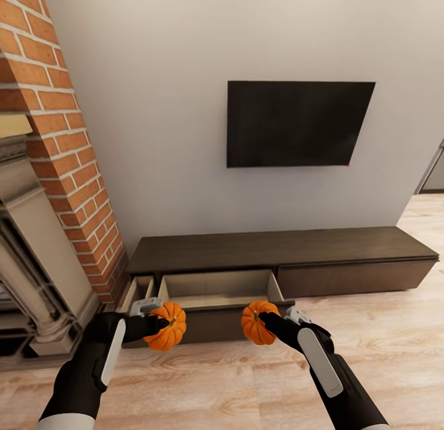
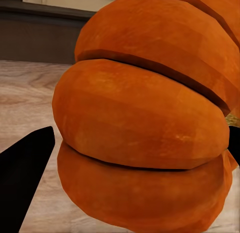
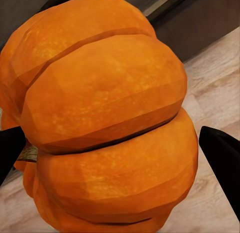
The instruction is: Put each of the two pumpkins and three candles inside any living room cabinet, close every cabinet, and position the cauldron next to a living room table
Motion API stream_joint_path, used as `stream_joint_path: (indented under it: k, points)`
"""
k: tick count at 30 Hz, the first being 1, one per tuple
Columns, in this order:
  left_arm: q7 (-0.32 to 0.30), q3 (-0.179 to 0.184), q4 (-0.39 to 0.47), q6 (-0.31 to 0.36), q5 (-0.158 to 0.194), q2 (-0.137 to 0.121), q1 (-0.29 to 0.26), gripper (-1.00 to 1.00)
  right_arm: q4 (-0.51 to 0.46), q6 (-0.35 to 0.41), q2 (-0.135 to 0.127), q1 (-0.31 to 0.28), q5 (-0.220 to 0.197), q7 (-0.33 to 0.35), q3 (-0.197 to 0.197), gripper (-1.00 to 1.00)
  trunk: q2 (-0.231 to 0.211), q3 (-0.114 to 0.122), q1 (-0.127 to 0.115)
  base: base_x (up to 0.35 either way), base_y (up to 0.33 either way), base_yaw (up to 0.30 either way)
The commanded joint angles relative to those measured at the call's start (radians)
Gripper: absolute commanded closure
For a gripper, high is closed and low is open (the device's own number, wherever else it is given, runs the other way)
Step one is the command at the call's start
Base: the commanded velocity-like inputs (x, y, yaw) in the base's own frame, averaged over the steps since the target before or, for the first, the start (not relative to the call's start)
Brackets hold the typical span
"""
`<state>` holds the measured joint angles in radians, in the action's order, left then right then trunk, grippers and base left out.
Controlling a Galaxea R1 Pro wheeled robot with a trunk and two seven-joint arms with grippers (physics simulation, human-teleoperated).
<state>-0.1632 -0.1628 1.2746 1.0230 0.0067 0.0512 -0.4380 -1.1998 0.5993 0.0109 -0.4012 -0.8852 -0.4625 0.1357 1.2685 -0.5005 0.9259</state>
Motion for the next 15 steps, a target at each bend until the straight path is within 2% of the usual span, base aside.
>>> stream_joint_path:
  k: [1, 15]
  points:
    - [-0.005, -0.002, 0.001, 0.005, 0.0, 0.003, -0.001, 1.0, -0.001, 0.0, 0.0, -0.001, -0.011, -0.01, 0.001, 1.0, -0.007, 0.002, -0.004, 0.0, 0.0, 0.014]
    - [-0.004, 0.0, 0.0, 0.005, -0.001, 0.006, -0.001, 1.0, 0.0, -0.001, -0.001, 0.001, -0.011, -0.008, 0.002, 1.0, -0.105, 0.046, -0.058, 0.0, 0.0, 0.001]
